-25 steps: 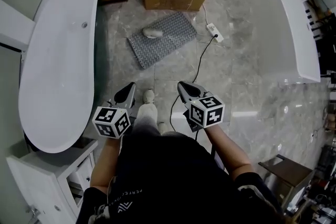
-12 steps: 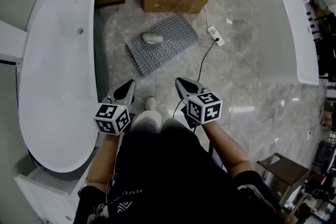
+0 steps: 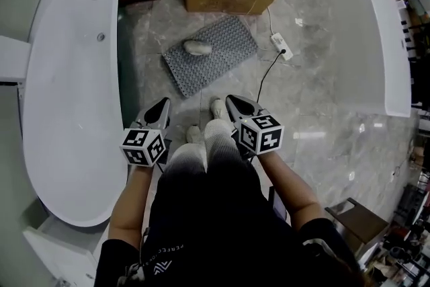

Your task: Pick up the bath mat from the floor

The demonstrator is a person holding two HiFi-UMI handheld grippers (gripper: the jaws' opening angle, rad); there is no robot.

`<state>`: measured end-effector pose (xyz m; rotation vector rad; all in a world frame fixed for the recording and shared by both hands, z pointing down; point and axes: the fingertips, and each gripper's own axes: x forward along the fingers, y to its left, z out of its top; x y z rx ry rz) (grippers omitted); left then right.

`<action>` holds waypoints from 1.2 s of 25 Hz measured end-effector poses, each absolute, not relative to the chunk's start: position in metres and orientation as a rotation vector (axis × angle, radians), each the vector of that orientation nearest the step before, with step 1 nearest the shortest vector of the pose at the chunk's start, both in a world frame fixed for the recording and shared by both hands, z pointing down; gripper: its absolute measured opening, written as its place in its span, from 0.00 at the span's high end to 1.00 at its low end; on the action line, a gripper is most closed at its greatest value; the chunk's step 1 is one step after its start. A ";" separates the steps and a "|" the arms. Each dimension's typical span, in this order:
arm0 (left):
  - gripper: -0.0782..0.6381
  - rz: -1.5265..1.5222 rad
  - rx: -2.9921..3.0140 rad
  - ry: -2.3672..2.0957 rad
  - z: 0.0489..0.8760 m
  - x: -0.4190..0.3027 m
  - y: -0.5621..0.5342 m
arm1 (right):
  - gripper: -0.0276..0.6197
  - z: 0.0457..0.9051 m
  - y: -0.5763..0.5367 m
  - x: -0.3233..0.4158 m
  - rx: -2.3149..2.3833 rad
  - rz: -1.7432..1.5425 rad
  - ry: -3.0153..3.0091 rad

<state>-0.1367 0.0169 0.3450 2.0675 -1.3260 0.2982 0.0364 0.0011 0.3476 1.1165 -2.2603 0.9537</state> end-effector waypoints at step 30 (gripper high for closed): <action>0.88 0.541 1.690 -1.484 0.590 -0.135 -0.072 | 0.96 0.555 -0.117 0.011 0.798 0.876 -2.189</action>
